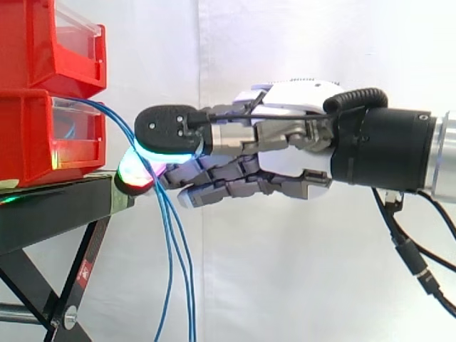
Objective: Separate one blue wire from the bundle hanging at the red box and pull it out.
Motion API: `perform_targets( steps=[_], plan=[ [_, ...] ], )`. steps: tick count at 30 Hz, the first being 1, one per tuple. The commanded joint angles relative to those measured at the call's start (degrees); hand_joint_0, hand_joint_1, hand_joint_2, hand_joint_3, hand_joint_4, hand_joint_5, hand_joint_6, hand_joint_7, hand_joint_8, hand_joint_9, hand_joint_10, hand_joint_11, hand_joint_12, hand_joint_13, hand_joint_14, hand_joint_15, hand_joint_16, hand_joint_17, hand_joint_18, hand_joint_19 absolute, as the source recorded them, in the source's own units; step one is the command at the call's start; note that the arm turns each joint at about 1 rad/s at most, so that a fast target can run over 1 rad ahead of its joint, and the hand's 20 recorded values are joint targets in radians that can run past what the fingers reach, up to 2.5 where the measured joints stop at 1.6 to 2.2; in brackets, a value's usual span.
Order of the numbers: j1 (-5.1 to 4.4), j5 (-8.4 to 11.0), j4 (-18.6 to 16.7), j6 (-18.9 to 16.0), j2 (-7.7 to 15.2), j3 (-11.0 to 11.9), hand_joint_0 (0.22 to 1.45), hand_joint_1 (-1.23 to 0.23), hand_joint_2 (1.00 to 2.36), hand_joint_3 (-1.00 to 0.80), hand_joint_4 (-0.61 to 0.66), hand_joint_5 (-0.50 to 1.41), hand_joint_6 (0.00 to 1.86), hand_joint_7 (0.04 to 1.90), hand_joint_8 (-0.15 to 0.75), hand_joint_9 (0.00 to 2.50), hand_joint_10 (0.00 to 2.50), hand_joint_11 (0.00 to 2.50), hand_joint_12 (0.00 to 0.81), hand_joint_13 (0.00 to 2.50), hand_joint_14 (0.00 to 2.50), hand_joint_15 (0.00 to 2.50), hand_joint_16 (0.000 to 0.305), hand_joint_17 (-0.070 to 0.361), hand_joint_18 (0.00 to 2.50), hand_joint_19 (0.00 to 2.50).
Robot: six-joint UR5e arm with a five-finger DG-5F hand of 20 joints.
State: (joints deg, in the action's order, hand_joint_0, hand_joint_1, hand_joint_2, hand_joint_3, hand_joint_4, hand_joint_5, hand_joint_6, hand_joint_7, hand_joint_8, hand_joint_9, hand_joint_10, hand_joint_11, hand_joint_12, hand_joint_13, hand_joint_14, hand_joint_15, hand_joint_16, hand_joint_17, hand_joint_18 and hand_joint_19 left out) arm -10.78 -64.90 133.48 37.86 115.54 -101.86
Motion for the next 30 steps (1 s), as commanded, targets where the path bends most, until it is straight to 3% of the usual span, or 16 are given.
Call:
perform_targets(
  steps=[1, 6, 30],
  plan=[
    [-0.03, -0.23, -3.0, -0.2, 1.1, 0.0, 0.60, -0.74, 1.00, -0.50, 0.28, -0.14, 0.50, 1.23, 0.300, 0.49, 0.01, 0.22, 0.333, 0.21, 0.00, 0.12, 0.047, 0.106, 0.22, 0.35],
    [0.14, -1.10, -3.5, -0.2, 1.0, 0.0, 0.60, -0.72, 1.00, -0.50, 0.27, -0.14, 0.50, 1.23, 0.301, 0.49, 0.01, 0.21, 0.332, 0.21, 0.00, 0.12, 0.047, 0.106, 0.23, 0.36],
    [0.49, -1.10, -3.0, -1.0, 1.0, 0.0, 0.62, -0.63, 1.01, -0.44, 0.26, -0.11, 0.50, 1.34, 0.315, 0.61, 0.01, 0.27, 0.335, 0.32, 0.01, 0.16, 0.045, 0.102, 0.33, 0.41]
  ],
)
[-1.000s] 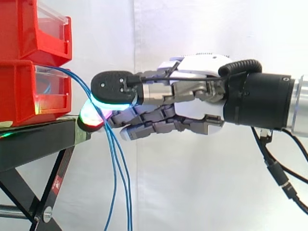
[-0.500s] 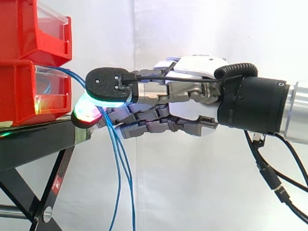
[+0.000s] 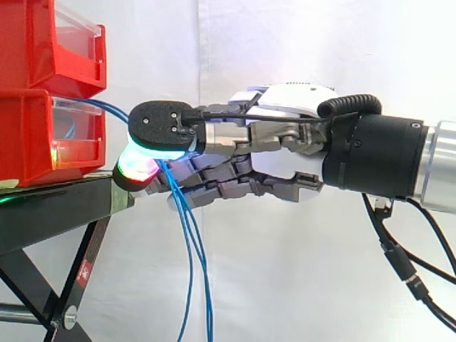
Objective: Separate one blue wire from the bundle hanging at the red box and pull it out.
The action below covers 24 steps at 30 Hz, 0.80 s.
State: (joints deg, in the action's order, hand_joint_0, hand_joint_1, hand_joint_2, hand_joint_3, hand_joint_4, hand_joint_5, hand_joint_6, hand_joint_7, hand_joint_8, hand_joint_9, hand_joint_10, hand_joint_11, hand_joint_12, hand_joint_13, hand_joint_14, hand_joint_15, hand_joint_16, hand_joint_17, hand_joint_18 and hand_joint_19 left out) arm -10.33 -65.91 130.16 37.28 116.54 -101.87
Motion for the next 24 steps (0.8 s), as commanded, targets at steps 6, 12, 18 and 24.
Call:
perform_targets(
  steps=[6, 12, 18, 24],
  plan=[
    [0.23, -0.09, 0.6, -1.1, 0.0, 0.0, 0.62, -0.60, 1.01, -0.43, 0.26, -0.11, 0.50, 1.28, 0.314, 0.63, 0.01, 0.28, 0.337, 0.33, 0.01, 0.16, 0.045, 0.102, 0.34, 0.41],
    [0.23, -0.09, 0.7, -1.3, 0.0, 0.0, 0.62, -0.60, 1.01, -0.42, 0.25, -0.11, 0.50, 1.27, 0.313, 0.64, 0.01, 0.28, 0.335, 0.34, 0.01, 0.17, 0.045, 0.102, 0.34, 0.42],
    [0.58, -0.18, 1.5, -2.5, -0.1, 0.0, 0.63, -0.61, 1.01, -0.42, 0.25, -0.11, 0.50, 1.26, 0.315, 0.66, 0.01, 0.29, 0.336, 0.35, 0.01, 0.17, 0.045, 0.102, 0.36, 0.41],
    [1.11, -0.18, 1.9, -3.3, -0.3, 0.0, 0.63, -0.62, 1.01, -0.41, 0.26, -0.11, 0.50, 1.29, 0.316, 0.67, 0.01, 0.30, 0.338, 0.37, 0.01, 0.17, 0.045, 0.102, 0.37, 0.42]
  ],
)
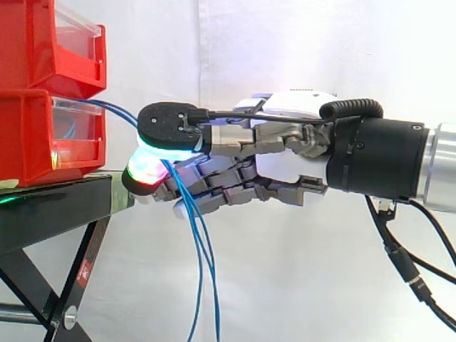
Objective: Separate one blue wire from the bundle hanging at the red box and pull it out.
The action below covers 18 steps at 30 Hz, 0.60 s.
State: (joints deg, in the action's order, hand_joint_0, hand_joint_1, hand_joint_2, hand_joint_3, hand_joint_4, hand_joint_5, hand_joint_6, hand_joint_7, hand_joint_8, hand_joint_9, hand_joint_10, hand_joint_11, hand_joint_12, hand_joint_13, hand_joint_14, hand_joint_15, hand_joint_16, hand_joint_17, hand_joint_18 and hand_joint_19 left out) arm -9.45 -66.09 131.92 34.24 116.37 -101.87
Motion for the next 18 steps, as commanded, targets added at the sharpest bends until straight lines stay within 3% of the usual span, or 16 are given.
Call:
perform_targets(
  steps=[1, 18],
  plan=[
    [0.31, 0.00, 0.3, -0.2, -0.1, 0.0, 0.63, -0.62, 1.01, -0.41, 0.25, -0.11, 0.50, 1.30, 0.316, 0.67, 0.01, 0.30, 0.338, 0.37, 0.01, 0.17, 0.045, 0.102, 0.37, 0.43],
    [1.19, -0.09, 1.2, -0.1, -1.2, 0.0, 0.64, -0.68, 1.01, -0.40, 0.25, -0.10, 0.50, 1.38, 0.318, 0.68, 0.01, 0.32, 0.341, 0.37, 0.01, 0.18, 0.045, 0.102, 0.38, 0.42]
  ],
)
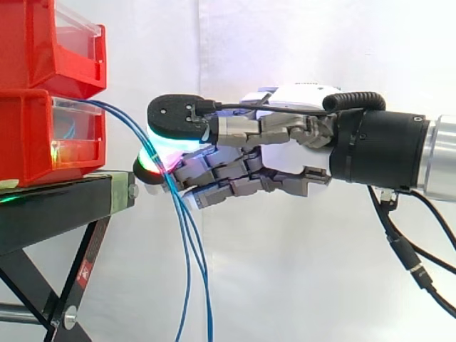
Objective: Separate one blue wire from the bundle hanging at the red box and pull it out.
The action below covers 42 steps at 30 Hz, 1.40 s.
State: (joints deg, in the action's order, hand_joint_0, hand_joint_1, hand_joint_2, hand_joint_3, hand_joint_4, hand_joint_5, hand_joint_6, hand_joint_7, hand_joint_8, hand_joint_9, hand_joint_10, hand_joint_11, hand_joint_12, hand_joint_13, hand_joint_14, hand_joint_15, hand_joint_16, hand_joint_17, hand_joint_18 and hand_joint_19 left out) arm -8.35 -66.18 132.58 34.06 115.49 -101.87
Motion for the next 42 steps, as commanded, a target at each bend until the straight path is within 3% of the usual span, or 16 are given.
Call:
perform_targets(
  steps=[1, 10, 22, 36, 42],
  plan=[
    [0.09, 0.00, 0.9, 0.3, -0.4, 0.0, 0.64, -0.69, 1.01, -0.41, 0.25, -0.10, 0.50, 1.38, 0.318, 0.68, 0.01, 0.32, 0.341, 0.37, 0.01, 0.18, 0.045, 0.102, 0.38, 0.43],
    [-0.27, 0.09, 1.0, 3.6, -0.1, 0.0, 0.62, -0.69, 1.01, -0.42, 0.25, -0.11, 0.50, 1.36, 0.319, 0.67, 0.01, 0.32, 0.342, 0.37, 0.01, 0.19, 0.046, 0.103, 0.38, 0.43],
    [-0.35, 0.09, 0.0, 4.0, -0.1, 0.0, 0.62, -0.69, 1.01, -0.43, 0.25, -0.11, 0.50, 1.36, 0.320, 0.67, 0.01, 0.32, 0.341, 0.37, 0.01, 0.18, 0.046, 0.103, 0.38, 0.44],
    [-0.71, 0.09, -1.4, 7.9, -0.1, -0.1, 0.63, -0.71, 1.01, -0.44, 0.25, -0.11, 0.50, 1.36, 0.318, 0.67, 0.01, 0.33, 0.342, 0.37, 0.01, 0.18, 0.046, 0.103, 0.38, 0.43],
    [-0.71, 0.09, -1.6, 6.8, 1.8, 0.0, 0.63, -0.71, 1.01, -0.44, 0.25, -0.11, 0.50, 1.36, 0.317, 0.67, 0.01, 0.32, 0.342, 0.37, 0.01, 0.19, 0.046, 0.103, 0.38, 0.43]
  ],
)
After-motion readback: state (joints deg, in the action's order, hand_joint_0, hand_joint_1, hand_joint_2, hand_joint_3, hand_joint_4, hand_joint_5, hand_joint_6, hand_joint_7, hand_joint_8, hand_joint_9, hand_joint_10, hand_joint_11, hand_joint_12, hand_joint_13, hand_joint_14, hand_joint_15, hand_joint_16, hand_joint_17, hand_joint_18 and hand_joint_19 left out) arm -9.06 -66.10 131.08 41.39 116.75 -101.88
